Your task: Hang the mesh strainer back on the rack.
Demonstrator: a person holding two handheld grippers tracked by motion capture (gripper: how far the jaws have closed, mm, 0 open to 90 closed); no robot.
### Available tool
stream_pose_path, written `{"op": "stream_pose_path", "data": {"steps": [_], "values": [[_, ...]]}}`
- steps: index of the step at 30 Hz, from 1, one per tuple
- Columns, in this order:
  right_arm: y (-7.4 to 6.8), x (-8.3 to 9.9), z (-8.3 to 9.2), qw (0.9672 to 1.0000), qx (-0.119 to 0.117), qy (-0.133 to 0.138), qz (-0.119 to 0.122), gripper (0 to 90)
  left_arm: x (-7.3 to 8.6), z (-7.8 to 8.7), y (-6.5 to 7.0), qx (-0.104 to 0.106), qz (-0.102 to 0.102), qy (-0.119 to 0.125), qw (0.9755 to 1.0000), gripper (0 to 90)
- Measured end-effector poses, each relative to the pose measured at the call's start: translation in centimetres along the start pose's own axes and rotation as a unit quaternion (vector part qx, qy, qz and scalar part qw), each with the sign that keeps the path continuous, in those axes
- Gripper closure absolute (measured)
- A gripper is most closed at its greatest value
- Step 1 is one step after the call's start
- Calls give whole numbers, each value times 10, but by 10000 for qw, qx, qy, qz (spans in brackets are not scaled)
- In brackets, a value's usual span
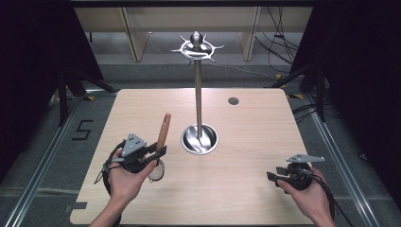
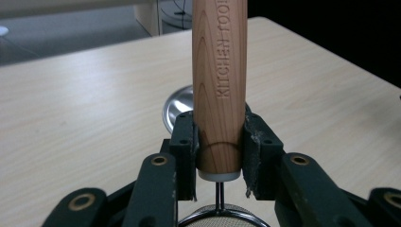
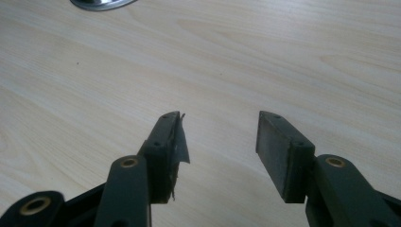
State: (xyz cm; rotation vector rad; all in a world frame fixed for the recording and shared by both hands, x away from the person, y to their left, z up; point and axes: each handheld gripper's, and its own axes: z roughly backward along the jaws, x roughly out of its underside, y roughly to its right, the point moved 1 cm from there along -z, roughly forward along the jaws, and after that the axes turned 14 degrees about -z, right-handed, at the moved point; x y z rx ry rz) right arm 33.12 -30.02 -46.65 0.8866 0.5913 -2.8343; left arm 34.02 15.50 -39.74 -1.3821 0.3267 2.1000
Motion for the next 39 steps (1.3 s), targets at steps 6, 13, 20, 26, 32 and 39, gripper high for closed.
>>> {"op": "stream_pose_path", "data": {"steps": [6, 13, 20, 26, 32, 39], "values": [[3, 0, 0, 9997, 30, 177, 159, 513, -14, 5, 2, -161, -9, 330, 9993, 683], [3, -1, 1, 9998, -12, 172, 103, 517, -26, 5, 2, -224, -67, 507, 9984, 683], [3, -1, 2, 9998, -12, 187, 69, 517, -37, 3, 5, -283, -197, 652, 9973, 683], [3, -1, 1, 9998, -20, 180, 65, 517, -43, 3, 6, -331, -210, 792, 9961, 683], [4, -2, 1, 9996, -5, 224, 148, 517, -49, 3, 4, -398, -246, 913, 9947, 682], [3, -1, 1, 9998, -12, 190, 70, 517, -55, 3, 5, -416, -294, 984, 9938, 682]]}}
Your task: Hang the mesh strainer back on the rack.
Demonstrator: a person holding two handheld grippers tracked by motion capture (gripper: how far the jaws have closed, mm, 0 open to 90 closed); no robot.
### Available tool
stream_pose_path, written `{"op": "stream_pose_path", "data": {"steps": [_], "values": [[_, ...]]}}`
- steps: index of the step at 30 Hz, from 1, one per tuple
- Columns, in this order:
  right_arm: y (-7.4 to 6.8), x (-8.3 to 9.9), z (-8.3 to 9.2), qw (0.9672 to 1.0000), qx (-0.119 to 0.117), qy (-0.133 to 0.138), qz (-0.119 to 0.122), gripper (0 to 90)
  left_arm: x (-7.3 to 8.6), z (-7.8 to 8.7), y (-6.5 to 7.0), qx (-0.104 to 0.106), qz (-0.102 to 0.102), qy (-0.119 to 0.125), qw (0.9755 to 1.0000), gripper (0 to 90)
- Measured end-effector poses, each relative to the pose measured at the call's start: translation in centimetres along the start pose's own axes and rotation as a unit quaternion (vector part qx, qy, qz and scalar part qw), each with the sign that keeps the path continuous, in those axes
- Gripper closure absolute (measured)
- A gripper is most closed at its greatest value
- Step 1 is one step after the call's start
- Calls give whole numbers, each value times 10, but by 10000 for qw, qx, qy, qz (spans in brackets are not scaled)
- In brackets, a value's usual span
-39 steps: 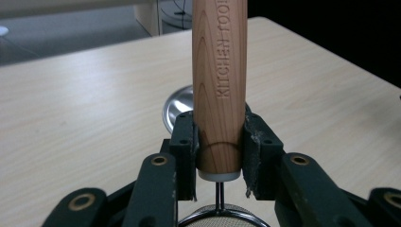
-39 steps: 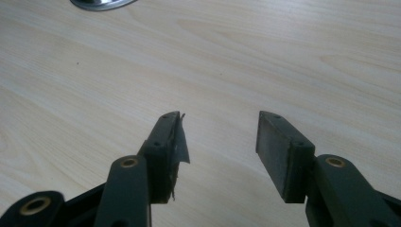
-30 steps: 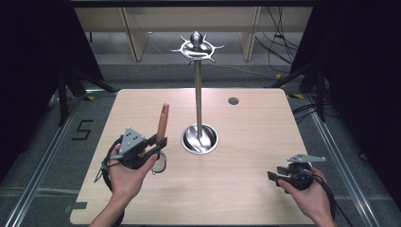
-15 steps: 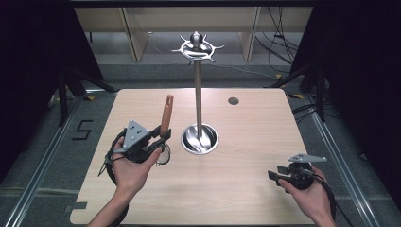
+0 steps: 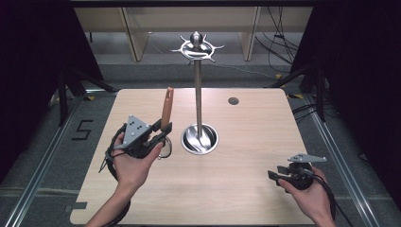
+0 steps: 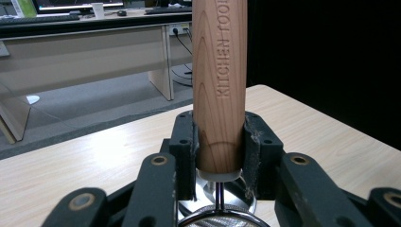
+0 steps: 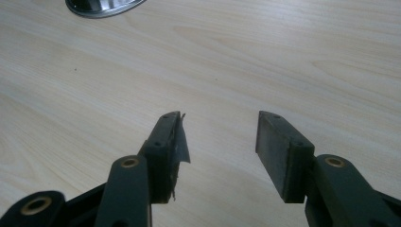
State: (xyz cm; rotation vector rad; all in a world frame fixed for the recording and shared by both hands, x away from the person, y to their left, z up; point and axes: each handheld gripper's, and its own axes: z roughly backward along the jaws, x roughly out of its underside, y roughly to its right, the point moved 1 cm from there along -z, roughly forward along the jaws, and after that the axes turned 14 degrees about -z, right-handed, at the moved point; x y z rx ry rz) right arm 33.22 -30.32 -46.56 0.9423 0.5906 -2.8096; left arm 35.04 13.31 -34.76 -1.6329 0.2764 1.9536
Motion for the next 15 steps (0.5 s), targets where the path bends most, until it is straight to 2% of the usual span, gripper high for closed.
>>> {"op": "stream_pose_path", "data": {"steps": [2, 3, 4, 10, 11, 12, 13, 14, 15], "values": [[0, 0, 0, 10000, 11, -4, -48, 517, -2, -1, 0, -4, -25, 15, 10000, 682], [2, -1, -1, 10000, 9, 36, 86, 517, -2, -1, 0, -6, -29, 30, 10000, 682], [2, -1, -1, 9999, 9, 35, 95, 517, -3, -2, 0, -8, -21, 45, 10000, 682], [-1, 0, 1, 9999, 9, -41, -138, 516, -8, -4, 0, -15, -45, 107, 9999, 682], [-1, 0, 1, 9999, 22, -60, -108, 516, -9, -4, 0, -16, -33, 144, 9999, 683], [1, -1, 0, 10000, 2, 16, 20, 516, -11, -4, 0, -20, -43, 159, 9999, 682], [-2, 0, 1, 9999, 1, -36, -117, 516, -12, -4, 0, -20, -51, 176, 9998, 682], [0, 0, 0, 10000, -17, 15, -1, 516, -13, -4, 0, -18, -45, 197, 9998, 682], [-1, 0, 1, 10000, -2, -5, -29, 516, -15, -4, 0, -27, -59, 214, 9998, 682]]}}
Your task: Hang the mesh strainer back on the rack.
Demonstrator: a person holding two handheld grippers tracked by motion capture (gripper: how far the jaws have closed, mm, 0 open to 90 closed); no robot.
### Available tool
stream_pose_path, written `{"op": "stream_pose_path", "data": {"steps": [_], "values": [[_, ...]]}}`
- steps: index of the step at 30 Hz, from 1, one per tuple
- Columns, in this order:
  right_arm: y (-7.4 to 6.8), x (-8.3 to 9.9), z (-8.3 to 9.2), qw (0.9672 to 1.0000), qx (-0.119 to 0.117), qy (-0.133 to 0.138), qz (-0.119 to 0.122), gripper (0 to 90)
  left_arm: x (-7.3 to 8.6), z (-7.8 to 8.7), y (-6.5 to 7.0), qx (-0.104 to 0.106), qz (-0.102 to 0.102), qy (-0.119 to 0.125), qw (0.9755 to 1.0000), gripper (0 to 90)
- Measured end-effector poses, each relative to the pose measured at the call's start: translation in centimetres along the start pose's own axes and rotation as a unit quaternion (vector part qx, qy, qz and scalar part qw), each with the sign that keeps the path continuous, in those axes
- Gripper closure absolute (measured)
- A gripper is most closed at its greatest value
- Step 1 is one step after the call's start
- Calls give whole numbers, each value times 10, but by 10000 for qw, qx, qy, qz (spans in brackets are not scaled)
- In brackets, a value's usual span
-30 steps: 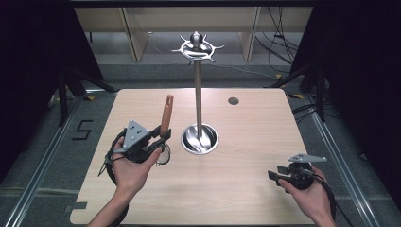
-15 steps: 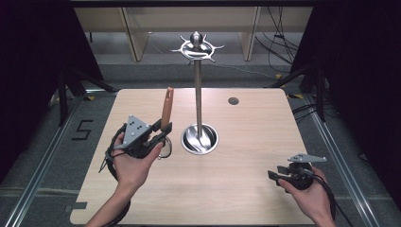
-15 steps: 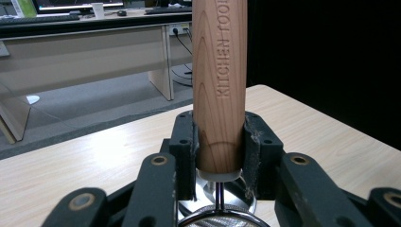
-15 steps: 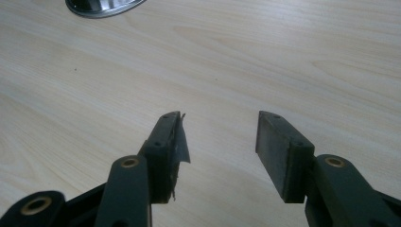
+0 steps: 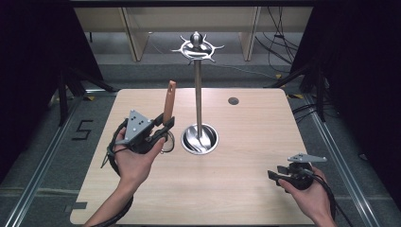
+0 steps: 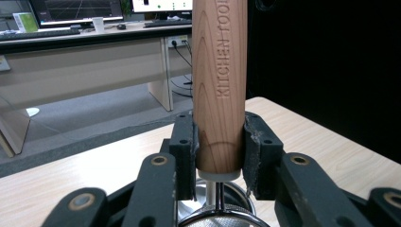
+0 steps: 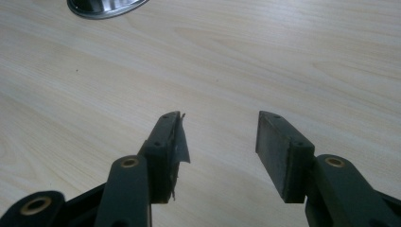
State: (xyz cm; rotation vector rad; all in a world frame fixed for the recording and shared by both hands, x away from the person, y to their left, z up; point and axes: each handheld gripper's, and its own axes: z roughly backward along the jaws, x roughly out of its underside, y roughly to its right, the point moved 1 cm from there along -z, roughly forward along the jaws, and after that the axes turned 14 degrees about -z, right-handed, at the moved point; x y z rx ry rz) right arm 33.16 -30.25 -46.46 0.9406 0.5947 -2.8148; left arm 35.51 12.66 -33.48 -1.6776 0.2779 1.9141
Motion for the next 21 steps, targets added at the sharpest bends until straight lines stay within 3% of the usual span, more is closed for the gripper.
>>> {"op": "stream_pose_path", "data": {"steps": [10, 11, 12, 15, 16, 17, 18, 21], "values": [[1, 0, -1, 10000, -21, 39, 22, 516, -8, -3, 1, -3, -4, 106, 9999, 682], [1, 0, -1, 10000, -18, 30, 18, 516, -8, -3, 0, -43, -102, 128, 9999, 682], [1, 0, -1, 10000, -16, 30, 21, 516, -9, -3, 1, -16, 0, 117, 9999, 682], [0, 0, 0, 10000, 5, 0, -31, 516, -11, -3, 0, -46, 5, 160, 9999, 682], [0, 0, 0, 10000, -1, 4, -29, 516, -12, -3, -1, -74, -94, 186, 9998, 682], [1, 0, -1, 10000, -14, 35, 24, 516, -12, -3, 0, -57, -21, 185, 9998, 682], [1, 0, -1, 10000, -11, 30, 20, 516, -13, -3, -1, -85, -101, 209, 9997, 682], [1, 0, -1, 10000, -11, 27, 20, 516, -15, -5, 1, -55, -17, 211, 9998, 682]]}}
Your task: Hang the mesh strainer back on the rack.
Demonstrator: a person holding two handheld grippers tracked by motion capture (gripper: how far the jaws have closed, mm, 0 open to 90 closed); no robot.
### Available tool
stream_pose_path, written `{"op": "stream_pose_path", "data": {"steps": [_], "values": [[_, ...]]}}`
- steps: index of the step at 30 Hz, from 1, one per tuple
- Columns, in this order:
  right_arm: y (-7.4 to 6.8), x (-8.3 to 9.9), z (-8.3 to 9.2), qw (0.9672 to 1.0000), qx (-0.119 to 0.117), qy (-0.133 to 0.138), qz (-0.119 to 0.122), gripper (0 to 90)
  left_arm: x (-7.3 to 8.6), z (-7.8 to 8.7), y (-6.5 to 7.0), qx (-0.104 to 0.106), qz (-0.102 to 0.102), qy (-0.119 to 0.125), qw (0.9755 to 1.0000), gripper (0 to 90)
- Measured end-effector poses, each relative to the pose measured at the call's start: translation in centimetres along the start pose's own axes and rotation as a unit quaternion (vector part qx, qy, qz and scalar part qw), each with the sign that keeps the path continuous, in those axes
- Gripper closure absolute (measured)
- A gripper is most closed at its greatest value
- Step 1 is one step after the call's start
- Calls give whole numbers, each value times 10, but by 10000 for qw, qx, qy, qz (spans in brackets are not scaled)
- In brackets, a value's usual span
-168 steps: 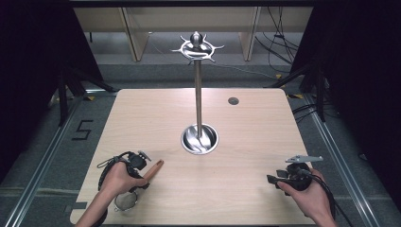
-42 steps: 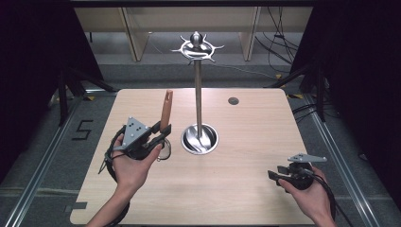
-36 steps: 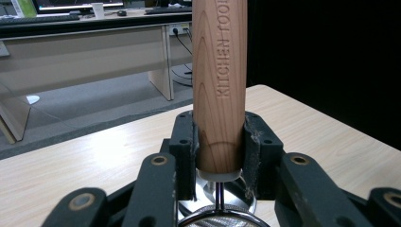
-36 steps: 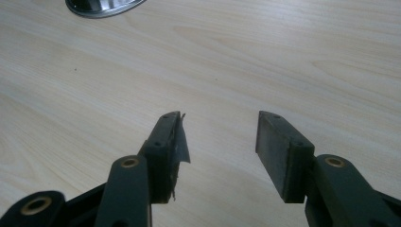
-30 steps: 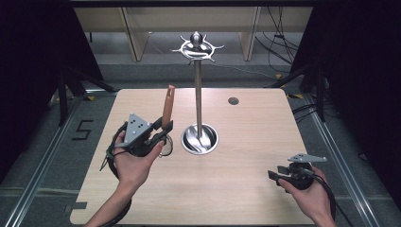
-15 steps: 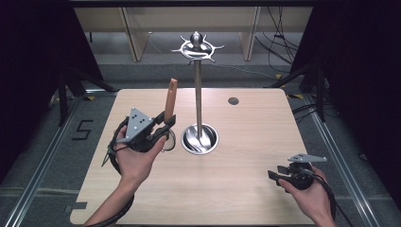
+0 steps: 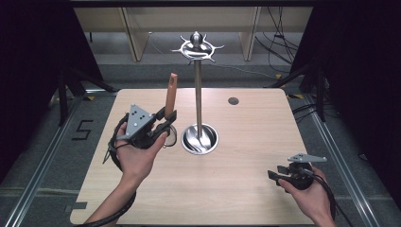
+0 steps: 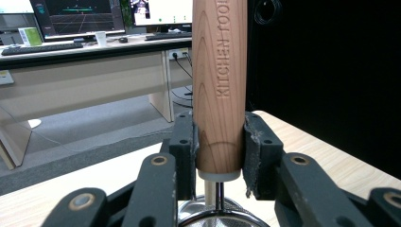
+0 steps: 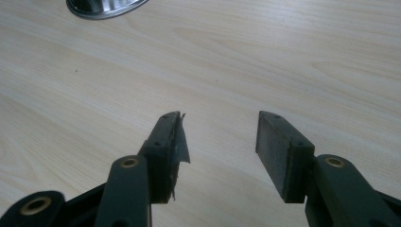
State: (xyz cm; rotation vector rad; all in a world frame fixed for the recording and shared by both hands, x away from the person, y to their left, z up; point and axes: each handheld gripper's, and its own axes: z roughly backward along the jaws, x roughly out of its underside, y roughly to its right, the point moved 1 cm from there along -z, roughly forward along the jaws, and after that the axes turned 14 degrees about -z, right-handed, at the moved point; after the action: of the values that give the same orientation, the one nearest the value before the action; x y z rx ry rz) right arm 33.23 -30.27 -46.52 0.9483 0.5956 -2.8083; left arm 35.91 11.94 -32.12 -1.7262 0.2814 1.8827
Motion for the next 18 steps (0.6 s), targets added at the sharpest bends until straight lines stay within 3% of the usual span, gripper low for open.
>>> {"op": "stream_pose_path", "data": {"steps": [18], "values": [[0, 0, 1, 10000, -6, 9, -15, 516, -9, -11, 4, -41, -84, 99, 9999, 682]]}}
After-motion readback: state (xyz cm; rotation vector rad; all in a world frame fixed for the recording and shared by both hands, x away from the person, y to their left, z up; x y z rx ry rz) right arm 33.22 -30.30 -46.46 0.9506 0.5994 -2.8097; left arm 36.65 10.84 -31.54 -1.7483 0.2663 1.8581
